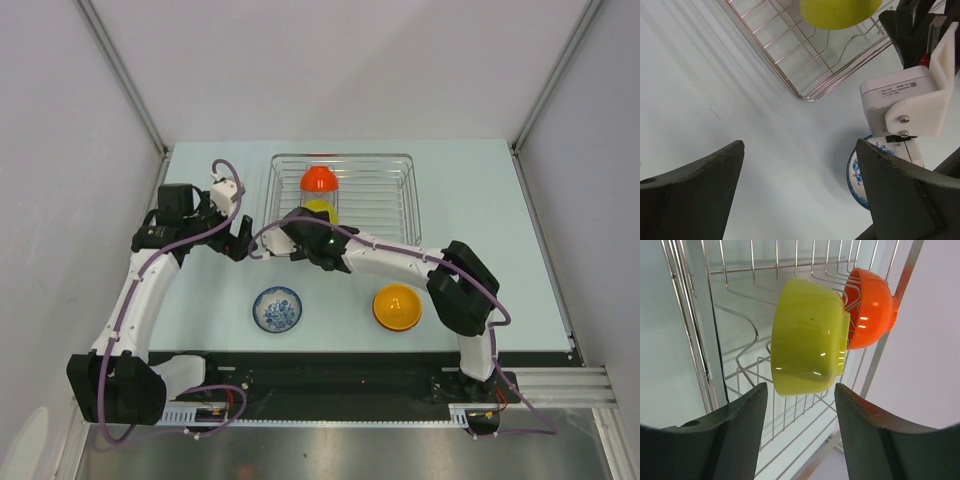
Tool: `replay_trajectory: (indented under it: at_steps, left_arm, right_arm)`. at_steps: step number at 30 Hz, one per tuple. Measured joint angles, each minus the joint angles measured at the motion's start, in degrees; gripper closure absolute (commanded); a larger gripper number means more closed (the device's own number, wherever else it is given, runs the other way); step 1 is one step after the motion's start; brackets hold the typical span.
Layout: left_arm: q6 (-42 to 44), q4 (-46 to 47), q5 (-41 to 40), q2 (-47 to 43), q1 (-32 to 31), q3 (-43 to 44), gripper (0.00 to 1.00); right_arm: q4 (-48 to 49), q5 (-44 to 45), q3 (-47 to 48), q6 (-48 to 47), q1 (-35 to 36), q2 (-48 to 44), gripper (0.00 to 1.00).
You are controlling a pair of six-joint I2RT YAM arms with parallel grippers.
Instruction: Load the bowls into the dish rack
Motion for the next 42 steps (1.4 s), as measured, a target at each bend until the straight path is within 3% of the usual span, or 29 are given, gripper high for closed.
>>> replay_trajectory:
  at_steps: [12,18,24,29,36,42]
  left_arm:
    - [0.48,-0.68,0.79,0.00,0.00,0.55,0.00]
    - [4.63,-4.70,2.97,0.09,0.04,2.51,0.00]
    - [5.42,-4.33,2.21,0.79,0.04,2.49,0.00]
    - [3.74,0.72,-0.42,4.48,0.11,2.49,0.00]
    - [0.26,5.40,-4.04,14.05,-0.72,7.76,0.00]
    - [-2.08,9.27,-7.91,20.02,-5.22,14.64,0.00]
  right_arm:
    - [-15.15,-9.46,7.32,6.01,-0.48,-3.74,0.36]
    - [-19.54,-16.04,7.87,12.28,-5.77,-10.47,0.33]
    - [-14.69,-17.38,5.60,17.51,-17.27,-19.52,0.33]
    - [-9.88,-16.46,1.73,20.79,-23.04,-20.98,0.33]
    - [-7.85,-18.10,-0.61,24.79,-23.96,-18.51,0.33]
    - [-6.93,-22.80,0.63,29.11,-23.98,-13.62,0.33]
